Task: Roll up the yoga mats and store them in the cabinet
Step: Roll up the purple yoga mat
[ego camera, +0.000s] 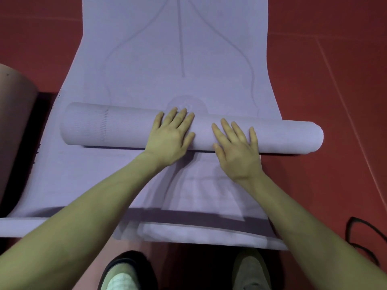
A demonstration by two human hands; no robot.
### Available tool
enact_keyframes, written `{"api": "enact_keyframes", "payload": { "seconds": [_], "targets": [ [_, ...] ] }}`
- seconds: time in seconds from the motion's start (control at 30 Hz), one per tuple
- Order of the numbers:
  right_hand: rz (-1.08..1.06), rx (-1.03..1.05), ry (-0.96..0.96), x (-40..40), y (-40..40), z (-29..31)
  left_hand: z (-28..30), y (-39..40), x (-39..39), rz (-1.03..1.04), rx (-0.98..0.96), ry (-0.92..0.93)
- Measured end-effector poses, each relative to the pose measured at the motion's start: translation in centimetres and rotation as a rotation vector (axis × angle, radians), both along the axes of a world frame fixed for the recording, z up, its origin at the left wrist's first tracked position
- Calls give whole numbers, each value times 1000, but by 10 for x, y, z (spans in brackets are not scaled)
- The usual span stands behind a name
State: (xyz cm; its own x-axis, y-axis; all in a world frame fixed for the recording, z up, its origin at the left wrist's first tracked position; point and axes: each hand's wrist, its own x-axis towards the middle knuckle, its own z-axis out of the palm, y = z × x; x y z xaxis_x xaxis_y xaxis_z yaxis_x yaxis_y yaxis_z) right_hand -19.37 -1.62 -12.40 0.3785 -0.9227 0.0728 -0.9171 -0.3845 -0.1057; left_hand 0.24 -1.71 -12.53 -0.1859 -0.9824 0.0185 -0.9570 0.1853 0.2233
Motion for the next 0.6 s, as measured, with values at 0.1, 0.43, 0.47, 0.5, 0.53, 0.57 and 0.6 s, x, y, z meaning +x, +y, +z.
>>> {"api": "enact_keyframes", "payload": {
  "seconds": [0.1,0.43,0.47,0.5,0.53,0.57,0.6],
  "targets": [
    [8,95,0,1,-16,3,4,2,0,-50,-67,-26],
    [44,-7,30,7,-36,5,1,-30,14,-98,-13,-57],
    [42,10,39,7,-40,7,2,-37,15,-105,16,-50],
    [34,43,45,8,-47,10,4,-44,17,-116,32,-51],
    [28,111,64,8,-54,12,4,-49,19,-134,36,-59],
    [28,158,81,8,-60,14,5,-53,22,-158,25,-76],
    [29,187,86,9,-66,15,6,-56,25,-183,6,-103]
  ]
}}
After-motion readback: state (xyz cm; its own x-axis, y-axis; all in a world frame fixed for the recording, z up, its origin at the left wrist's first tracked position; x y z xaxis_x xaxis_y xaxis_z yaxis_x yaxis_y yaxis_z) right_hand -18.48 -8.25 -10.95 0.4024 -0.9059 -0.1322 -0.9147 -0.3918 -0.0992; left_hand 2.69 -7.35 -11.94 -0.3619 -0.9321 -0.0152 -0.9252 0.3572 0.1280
